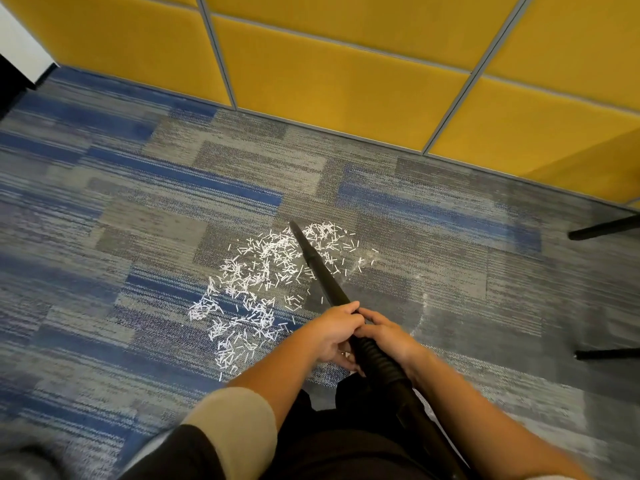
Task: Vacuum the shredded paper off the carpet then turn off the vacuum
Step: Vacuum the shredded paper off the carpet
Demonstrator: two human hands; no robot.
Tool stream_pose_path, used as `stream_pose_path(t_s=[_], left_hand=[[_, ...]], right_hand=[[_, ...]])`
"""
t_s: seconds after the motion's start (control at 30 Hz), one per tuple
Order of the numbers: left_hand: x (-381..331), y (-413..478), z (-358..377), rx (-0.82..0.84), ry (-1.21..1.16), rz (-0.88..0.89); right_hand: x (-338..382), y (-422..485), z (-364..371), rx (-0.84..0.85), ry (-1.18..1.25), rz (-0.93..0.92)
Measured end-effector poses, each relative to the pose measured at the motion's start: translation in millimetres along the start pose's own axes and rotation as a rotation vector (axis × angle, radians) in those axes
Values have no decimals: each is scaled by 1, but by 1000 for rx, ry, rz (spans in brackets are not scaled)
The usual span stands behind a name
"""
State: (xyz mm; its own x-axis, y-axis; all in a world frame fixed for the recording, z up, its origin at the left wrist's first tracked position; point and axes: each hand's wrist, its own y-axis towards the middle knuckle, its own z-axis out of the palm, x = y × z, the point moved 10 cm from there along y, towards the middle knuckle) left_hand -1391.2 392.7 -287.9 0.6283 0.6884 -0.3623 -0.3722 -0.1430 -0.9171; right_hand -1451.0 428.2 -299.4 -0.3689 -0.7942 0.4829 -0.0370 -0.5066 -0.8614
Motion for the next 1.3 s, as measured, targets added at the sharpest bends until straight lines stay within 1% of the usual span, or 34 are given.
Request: stream_pose_path(t_s=[0.13,0.3,0.47,0.67,0.8,1.0,1.3], left_hand=[[10,-4,-15,-12,-46,7],[19,-6,-32,-55,-102,43],[32,-13,-55,-93,-137,65],[52,-24,-78,-112,-226,50],[63,-28,-88,-121,-286,53],[75,-33,-100,-156,-335,65],[88,-42,-109,-176,-416,78]], right_hand=[[-3,7,16,26,-56,13],[-6,23,28,-19,-149,-10],[-7,22,62,73,-116,12],[-14,32,88,106,-192,16],[-15,30,107,156,-214,15],[-16,28,126,188,-256,7],[-23,24,146,240,-295,69]])
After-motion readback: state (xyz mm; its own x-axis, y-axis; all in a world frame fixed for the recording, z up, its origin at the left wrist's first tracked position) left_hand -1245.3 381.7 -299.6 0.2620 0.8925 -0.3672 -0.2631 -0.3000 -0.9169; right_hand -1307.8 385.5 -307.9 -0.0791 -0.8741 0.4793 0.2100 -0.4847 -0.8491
